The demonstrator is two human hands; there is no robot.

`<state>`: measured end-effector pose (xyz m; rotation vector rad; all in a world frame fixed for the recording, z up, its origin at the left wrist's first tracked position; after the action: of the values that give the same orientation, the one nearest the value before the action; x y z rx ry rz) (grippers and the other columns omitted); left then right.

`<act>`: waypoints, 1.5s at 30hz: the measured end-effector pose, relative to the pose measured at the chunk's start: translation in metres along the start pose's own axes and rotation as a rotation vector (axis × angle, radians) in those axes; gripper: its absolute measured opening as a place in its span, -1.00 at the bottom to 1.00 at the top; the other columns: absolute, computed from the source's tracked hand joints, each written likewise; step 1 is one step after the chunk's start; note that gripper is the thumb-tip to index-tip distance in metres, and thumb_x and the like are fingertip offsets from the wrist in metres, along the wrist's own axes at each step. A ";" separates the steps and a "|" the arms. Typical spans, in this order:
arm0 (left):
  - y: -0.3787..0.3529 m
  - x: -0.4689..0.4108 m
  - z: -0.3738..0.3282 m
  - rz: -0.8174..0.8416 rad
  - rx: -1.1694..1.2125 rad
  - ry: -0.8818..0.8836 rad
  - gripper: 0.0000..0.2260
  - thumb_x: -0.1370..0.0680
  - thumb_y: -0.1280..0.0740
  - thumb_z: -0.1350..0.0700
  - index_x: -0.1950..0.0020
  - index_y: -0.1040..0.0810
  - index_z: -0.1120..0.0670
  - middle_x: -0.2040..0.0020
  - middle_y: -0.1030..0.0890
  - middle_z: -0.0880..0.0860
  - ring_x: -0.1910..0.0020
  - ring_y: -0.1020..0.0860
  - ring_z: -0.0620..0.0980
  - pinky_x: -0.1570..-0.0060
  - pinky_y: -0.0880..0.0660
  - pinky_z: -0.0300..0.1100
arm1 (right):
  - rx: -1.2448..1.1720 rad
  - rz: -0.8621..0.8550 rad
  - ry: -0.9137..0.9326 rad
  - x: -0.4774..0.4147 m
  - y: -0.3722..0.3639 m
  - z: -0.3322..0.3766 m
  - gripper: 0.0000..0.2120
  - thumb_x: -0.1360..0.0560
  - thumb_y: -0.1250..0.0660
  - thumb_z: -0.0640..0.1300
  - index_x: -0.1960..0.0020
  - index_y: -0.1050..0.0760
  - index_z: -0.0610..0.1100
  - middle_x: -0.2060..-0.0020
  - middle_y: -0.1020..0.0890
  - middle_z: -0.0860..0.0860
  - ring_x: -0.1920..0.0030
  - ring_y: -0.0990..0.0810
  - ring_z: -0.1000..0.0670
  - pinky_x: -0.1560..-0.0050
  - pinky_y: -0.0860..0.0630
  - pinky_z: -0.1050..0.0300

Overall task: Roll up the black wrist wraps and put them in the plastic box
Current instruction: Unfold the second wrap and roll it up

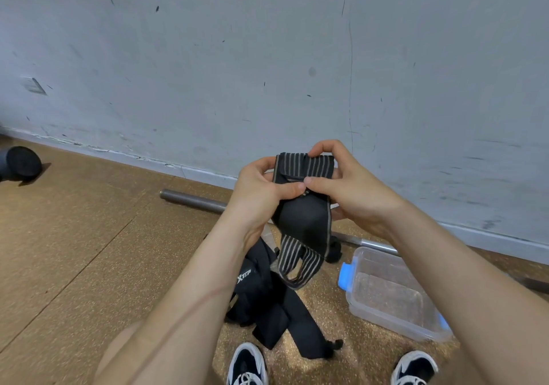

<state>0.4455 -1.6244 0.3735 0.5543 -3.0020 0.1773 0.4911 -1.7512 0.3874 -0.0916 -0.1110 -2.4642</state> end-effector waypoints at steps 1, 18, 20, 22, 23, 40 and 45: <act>0.000 0.000 0.000 0.004 -0.009 -0.003 -0.58 -0.41 -0.45 0.45 -0.24 -0.53 0.23 0.06 -0.72 0.15 0.05 -0.70 0.11 0.03 -0.63 -0.05 | 0.043 0.028 0.007 0.001 0.000 0.001 -0.70 -0.58 -0.29 -0.28 -0.20 -0.34 0.03 0.23 -0.62 0.03 0.34 -0.55 0.07 0.44 -0.50 0.16; -0.002 -0.004 0.007 -0.084 -0.014 -0.017 -0.55 -0.44 -0.43 0.45 -0.24 -0.43 0.14 0.01 -0.67 0.15 0.09 -0.67 0.07 0.15 -0.61 -0.08 | -0.332 0.075 -0.215 0.001 -0.007 -0.015 -0.57 -0.54 -0.09 -0.53 -0.07 -0.63 -0.17 0.07 -0.66 -0.11 0.26 -0.69 0.04 0.37 -0.59 0.24; -0.002 -0.003 0.006 -0.054 -0.023 -0.016 -0.56 -0.45 -0.43 0.44 -0.23 -0.45 0.10 0.09 -0.67 0.08 0.18 -0.68 0.01 0.23 -0.61 -0.12 | -0.464 0.082 -0.231 0.001 -0.012 -0.018 -0.61 -0.54 -0.11 -0.51 -0.10 -0.63 -0.23 0.07 -0.70 -0.14 0.19 -0.71 0.00 0.28 -0.63 0.19; -0.001 -0.002 0.005 -0.033 -0.018 -0.011 -0.57 -0.46 -0.42 0.44 -0.21 -0.46 0.06 0.21 -0.67 0.01 0.24 -0.68 -0.03 0.29 -0.59 -0.15 | -0.567 0.081 -0.219 0.001 -0.017 -0.019 -0.65 -0.54 -0.12 -0.51 -0.12 -0.62 -0.30 0.07 -0.72 -0.15 0.15 -0.72 -0.01 0.20 -0.66 0.15; 0.000 -0.002 0.005 -0.029 -0.016 -0.002 -0.57 -0.47 -0.41 0.44 -0.20 -0.46 0.05 0.25 -0.67 -0.02 0.25 -0.67 -0.03 0.30 -0.59 -0.14 | -0.592 0.085 -0.209 0.001 -0.019 -0.018 -0.66 -0.55 -0.12 -0.51 -0.13 -0.61 -0.32 0.08 -0.73 -0.15 0.12 -0.73 -0.01 0.15 -0.67 0.13; -0.021 0.019 0.028 0.362 -0.297 0.083 -0.19 -0.48 -0.26 0.54 -0.48 -0.11 -0.17 0.05 -0.70 0.14 0.18 -0.64 -0.02 -0.04 -0.59 -0.02 | -0.741 -0.246 -0.087 -0.014 0.033 -0.018 -0.77 -0.57 -0.16 -0.42 -0.09 -0.58 -0.35 -0.12 -0.64 -0.23 -0.14 -0.64 -0.14 0.01 -0.67 0.07; -0.023 0.028 0.023 0.489 -0.101 0.064 -0.20 -0.38 -0.15 0.61 -0.44 -0.33 -0.11 -0.23 -0.63 0.16 0.02 -0.66 0.01 0.07 -0.60 -0.12 | -0.775 -0.325 -0.075 -0.016 0.044 -0.022 -0.71 -0.55 -0.13 -0.47 -0.12 -0.57 -0.34 -0.18 -0.61 -0.22 -0.16 -0.63 -0.12 -0.03 -0.65 0.08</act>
<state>0.4260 -1.6588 0.3562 -0.1992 -3.0013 0.0690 0.5301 -1.7783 0.3664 -0.5317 0.8627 -2.6793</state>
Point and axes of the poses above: each hand's wrist, its own x-axis away from the middle knuckle, its own y-axis out of the back of the hand, z = x × y, the point moved 8 cm from there along -x, towards the middle knuckle
